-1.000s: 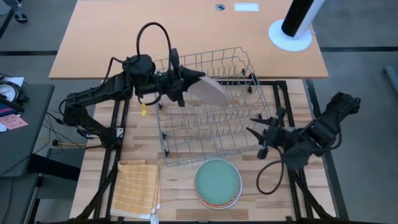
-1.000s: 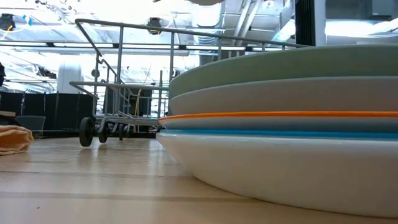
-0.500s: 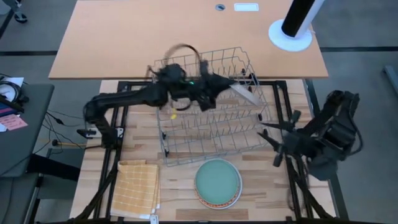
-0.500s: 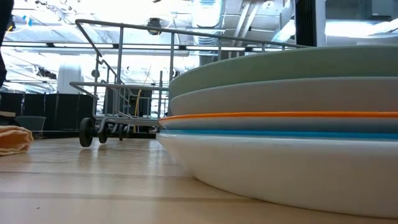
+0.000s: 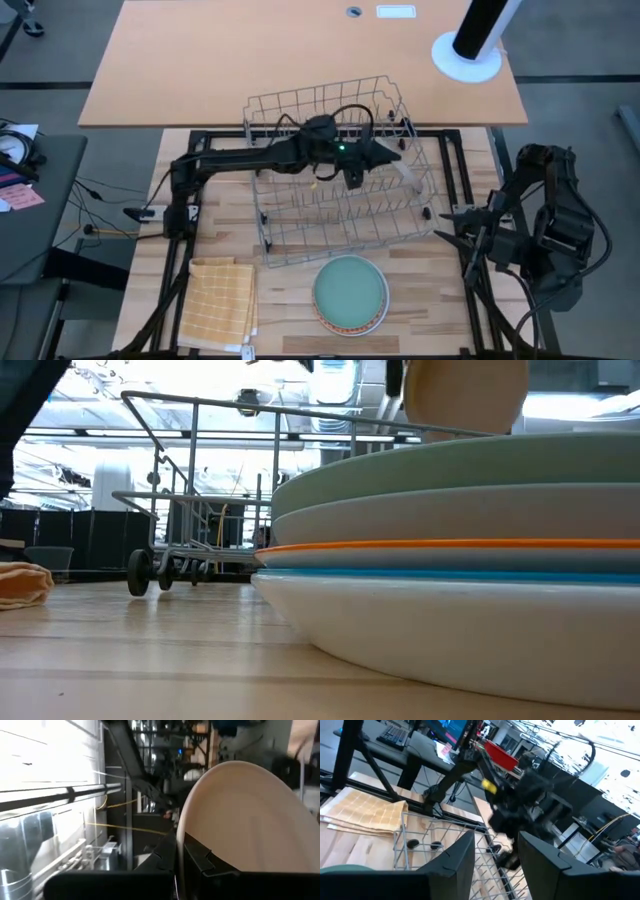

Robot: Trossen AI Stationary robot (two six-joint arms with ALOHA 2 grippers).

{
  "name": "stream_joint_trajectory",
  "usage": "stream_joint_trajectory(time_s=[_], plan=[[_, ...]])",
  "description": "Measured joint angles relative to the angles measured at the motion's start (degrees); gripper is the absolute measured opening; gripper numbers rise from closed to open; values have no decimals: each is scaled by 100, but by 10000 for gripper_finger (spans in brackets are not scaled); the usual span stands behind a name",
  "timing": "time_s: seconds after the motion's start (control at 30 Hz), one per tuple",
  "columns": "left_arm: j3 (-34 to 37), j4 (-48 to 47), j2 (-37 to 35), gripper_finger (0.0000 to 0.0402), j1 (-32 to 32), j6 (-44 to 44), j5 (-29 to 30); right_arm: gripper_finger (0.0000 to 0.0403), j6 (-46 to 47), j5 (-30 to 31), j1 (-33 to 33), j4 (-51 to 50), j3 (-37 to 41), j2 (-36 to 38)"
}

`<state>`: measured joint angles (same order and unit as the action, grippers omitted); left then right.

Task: Sort dishes
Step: Put the light brown plate in the dish rack

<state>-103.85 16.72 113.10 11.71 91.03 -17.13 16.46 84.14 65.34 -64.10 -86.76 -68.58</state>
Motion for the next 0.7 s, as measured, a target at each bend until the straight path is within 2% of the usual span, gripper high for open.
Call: stream_joint_trajectory(time_s=[0.13, 0.33, 0.7], plan=[[0, 269, 264, 0, 14, 99, -29, 152, -21, 0, 28, -1, 0, 0], [0, 92, 515, 0, 2, 111, -237, 152, -41, 0, 20, -19, 0, 0], [0, 74, 513, 0, 86, 252, -567, 152, -273, 164, 18, -17, 2, 0]])
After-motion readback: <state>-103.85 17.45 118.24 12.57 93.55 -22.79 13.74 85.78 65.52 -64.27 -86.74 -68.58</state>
